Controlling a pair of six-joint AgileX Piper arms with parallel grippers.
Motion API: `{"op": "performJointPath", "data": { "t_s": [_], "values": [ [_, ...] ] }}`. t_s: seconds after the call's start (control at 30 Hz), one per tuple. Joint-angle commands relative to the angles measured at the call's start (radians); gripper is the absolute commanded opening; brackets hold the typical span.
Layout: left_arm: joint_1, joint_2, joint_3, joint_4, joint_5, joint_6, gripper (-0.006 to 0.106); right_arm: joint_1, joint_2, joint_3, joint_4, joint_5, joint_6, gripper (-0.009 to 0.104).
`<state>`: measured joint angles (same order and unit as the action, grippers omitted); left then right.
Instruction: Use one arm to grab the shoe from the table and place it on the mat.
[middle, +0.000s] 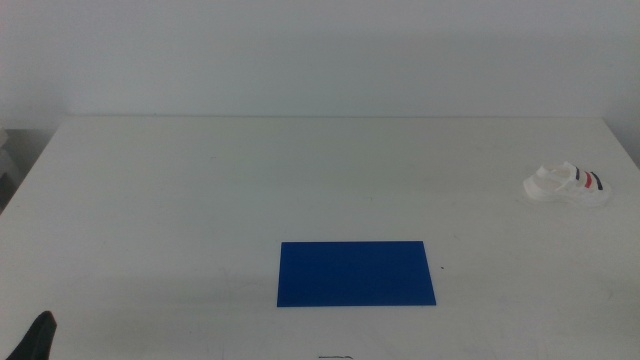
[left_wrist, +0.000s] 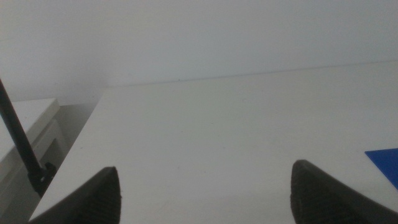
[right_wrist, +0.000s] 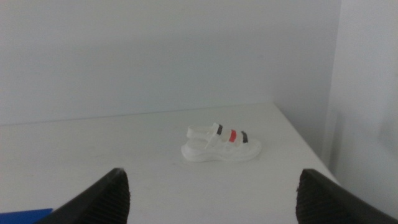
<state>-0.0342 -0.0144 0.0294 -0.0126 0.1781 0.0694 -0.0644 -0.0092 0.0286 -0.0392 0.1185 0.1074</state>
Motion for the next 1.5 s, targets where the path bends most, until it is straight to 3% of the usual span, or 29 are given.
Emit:
{"op": "performJointPath", "data": {
  "t_s": [0.0,0.27,0.63,1.17,1.47],
  "values": [
    [-0.004,-0.019,-0.003,-0.009,-0.083,-0.015,0.094,0.001,-0.023,-0.018,-0.037,-0.094,-0.023,0.091],
    [-0.004,-0.019,-0.003,-0.009,-0.083,-0.015,0.094,0.001,0.130,-0.128,-0.068,-0.042,-0.028,0.091],
    [-0.004,-0.019,-0.003,-0.009,-0.083,-0.015,0.094,0.001,0.710,-0.550,-0.065,0.086,-0.019,0.091],
    [-0.004,-0.019,-0.003,-0.009,-0.083,-0.015,0.094,0.001,1.294,-1.225,-0.034,0.501,-0.052,0.091],
    [-0.004,-0.019,-0.003,-0.009,-0.083,-0.015,0.094,0.001,1.396,-1.274,-0.035,0.496,-0.062,0.091]
  ]
}}
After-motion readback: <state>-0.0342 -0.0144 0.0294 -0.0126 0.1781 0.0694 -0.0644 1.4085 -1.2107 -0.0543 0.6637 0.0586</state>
